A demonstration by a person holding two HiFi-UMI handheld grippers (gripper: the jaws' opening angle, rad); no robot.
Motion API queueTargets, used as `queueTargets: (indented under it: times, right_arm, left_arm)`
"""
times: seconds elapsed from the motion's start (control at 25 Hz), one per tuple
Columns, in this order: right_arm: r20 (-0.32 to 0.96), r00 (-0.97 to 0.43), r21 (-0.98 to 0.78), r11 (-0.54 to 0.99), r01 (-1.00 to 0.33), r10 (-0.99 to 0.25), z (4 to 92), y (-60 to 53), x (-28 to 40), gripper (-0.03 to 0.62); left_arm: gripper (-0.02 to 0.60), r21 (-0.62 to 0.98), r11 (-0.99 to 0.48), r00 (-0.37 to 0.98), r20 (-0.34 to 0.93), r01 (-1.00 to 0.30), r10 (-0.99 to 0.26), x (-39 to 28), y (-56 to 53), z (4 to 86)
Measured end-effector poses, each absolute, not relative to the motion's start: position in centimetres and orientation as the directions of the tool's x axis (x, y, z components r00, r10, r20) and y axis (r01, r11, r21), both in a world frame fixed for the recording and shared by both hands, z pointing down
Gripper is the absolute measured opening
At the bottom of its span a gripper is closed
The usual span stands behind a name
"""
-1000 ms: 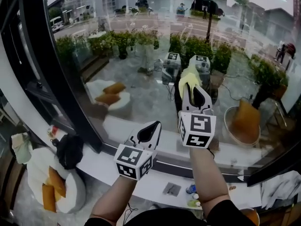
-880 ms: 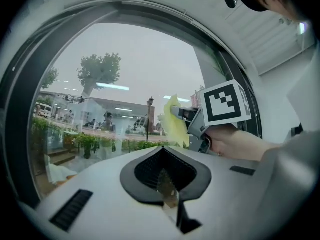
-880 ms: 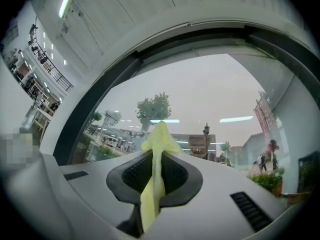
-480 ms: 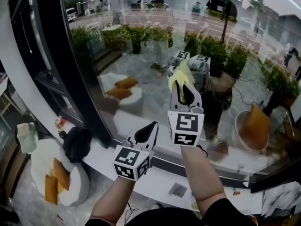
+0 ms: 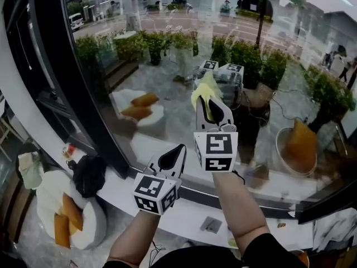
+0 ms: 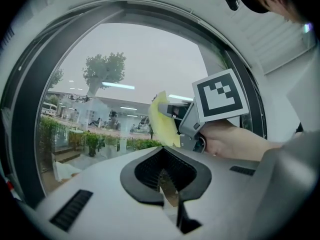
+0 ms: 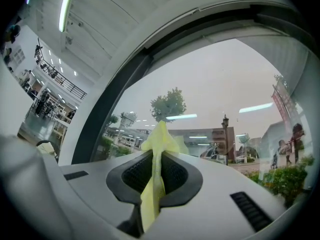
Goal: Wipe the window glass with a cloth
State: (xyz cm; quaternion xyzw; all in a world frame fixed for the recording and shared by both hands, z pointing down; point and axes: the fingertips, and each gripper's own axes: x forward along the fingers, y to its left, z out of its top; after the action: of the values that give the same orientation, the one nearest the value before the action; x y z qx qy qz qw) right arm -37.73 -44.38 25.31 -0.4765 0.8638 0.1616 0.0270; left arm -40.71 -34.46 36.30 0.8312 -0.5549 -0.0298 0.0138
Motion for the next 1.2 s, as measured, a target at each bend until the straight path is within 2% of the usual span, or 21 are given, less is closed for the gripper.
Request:
queueTargets:
  times: [0.28,0.6,0.84,1.2]
  right_arm:
    - [-0.165,-0.534,0.263,0.485,-0.834,-0.829,25.6,-44.4,-34.8,0.051]
    - [-0.163,-0.426,0.225,0.386,-0.894,-0.890,26.2,-43.0,-24.4,0.051]
    - [-0.191,-0.369,0.171,0.339,-0.925,-0.910,26.1,-39.5,-19.4,0.051]
    - [-0.163,-0.244,0.103,0.229,-0.968,-0.956,26.5,-32.9,-8.0,0.051]
  left_arm:
    - [0.008,0.075,-0.406,0.406,-0.021,-0.911,-0.914,-38.9,-33.5,36.1]
    - [0.008,0.056,-0.526,0.525,-0.039,-0.848,-0.850,-30.8,-33.1,35.5]
    - [0.008,0.046,-0.626,0.625,-0.036,-0.779,-0.780,-26.4,-31.9,36.4]
    - [0.008,0.059,-0.731,0.732,-0.012,-0.680,-0.681,-18.0,-27.3,37.5]
